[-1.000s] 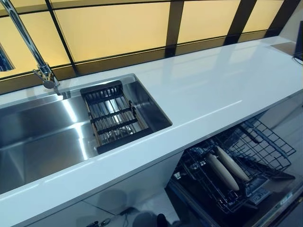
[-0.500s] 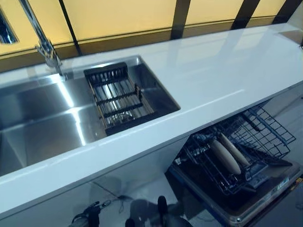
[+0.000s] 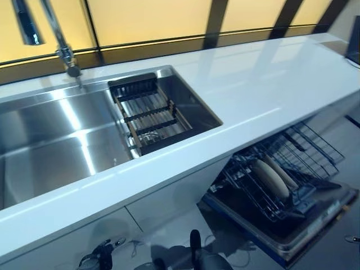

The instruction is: Take plates into dishwasher

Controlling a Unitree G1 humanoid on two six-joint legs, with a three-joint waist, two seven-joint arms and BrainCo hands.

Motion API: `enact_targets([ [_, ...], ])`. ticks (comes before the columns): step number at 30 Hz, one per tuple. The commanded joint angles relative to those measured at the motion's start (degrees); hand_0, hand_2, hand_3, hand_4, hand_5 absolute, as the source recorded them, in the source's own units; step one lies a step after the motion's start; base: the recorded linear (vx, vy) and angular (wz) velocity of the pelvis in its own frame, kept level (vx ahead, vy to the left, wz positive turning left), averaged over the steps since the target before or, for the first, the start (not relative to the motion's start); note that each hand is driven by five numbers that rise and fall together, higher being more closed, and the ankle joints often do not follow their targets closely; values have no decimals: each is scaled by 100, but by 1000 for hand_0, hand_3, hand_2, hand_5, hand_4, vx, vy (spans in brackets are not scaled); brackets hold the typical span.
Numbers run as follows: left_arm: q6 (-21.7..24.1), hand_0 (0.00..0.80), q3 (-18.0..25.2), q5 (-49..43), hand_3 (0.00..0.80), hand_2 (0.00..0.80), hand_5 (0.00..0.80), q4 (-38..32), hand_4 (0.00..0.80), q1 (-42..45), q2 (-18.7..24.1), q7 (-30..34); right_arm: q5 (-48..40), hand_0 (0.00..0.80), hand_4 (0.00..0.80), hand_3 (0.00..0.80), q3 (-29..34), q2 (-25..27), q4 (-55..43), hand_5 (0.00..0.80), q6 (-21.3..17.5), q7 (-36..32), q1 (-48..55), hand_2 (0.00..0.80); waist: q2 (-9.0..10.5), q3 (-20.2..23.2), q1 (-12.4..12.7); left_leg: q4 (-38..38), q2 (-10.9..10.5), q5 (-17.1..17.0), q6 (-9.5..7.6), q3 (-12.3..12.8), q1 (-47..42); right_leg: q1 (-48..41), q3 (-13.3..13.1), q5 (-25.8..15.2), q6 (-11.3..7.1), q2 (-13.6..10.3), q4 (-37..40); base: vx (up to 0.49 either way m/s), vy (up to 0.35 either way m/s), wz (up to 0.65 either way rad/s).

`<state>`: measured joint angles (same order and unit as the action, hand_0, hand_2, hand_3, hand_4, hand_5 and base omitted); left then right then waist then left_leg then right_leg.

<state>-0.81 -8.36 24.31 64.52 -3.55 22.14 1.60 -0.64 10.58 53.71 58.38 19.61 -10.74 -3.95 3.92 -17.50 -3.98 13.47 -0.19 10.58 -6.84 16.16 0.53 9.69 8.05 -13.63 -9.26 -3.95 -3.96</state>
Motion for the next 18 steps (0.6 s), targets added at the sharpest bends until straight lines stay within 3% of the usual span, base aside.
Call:
enact_targets([
  [1,-147,0,72,-66,0,0,0,-38,0,77,252,-18,177,0,0,0,-229,-13,-159,0,95,84,-106,0,-187,247,44,-1441,-156,-409,-20,-388,-626,6,69,605,338,-122,-1203,-103,-3,-33],
  [4,-127,0,224,90,0,0,0,208,0,0,285,75,329,0,0,0,-408,-264,352,0,-79,-144,-295,0,-221,455,185,-1355,-90,-298,-38,-431,-363,-795,199,940,456,-415,-1413,-107,-97,-31],
  [7,-58,0,333,229,0,0,0,404,0,-94,299,49,156,0,0,0,-686,-476,782,0,-83,-109,-567,0,-111,637,392,-1289,-150,-279,-63,-593,-110,-1349,275,687,414,-741,-1407,-178,-242,-22],
  [10,-101,0,501,437,0,0,0,195,0,-173,409,-10,39,0,0,0,-920,-656,859,0,92,-143,-927,0,0,639,619,-1146,-49,-324,9,-609,230,-1588,423,609,367,-930,-750,-348,-396,-48],
  [11,-153,0,505,566,0,0,0,65,0,-318,553,4,-199,0,0,0,-1049,-768,858,0,150,-49,-1116,0,75,509,665,-819,77,-299,84,-613,652,-1466,342,807,360,-817,-716,-510,-520,-33],
  [13,-247,0,515,752,0,0,0,-177,0,-523,718,-51,-608,0,0,0,-1203,-880,758,0,261,179,-1305,0,173,371,768,-523,249,-432,248,-603,1161,-1512,600,1098,441,-708,-601,-478,-507,5],
  [18,-295,0,594,1082,0,0,0,-470,0,-699,666,-13,-1194,0,0,0,-1138,-1111,460,0,341,326,-1331,0,228,145,777,-665,331,-915,515,-837,1500,-1620,772,1946,551,-269,-350,-409,-481,1],
])
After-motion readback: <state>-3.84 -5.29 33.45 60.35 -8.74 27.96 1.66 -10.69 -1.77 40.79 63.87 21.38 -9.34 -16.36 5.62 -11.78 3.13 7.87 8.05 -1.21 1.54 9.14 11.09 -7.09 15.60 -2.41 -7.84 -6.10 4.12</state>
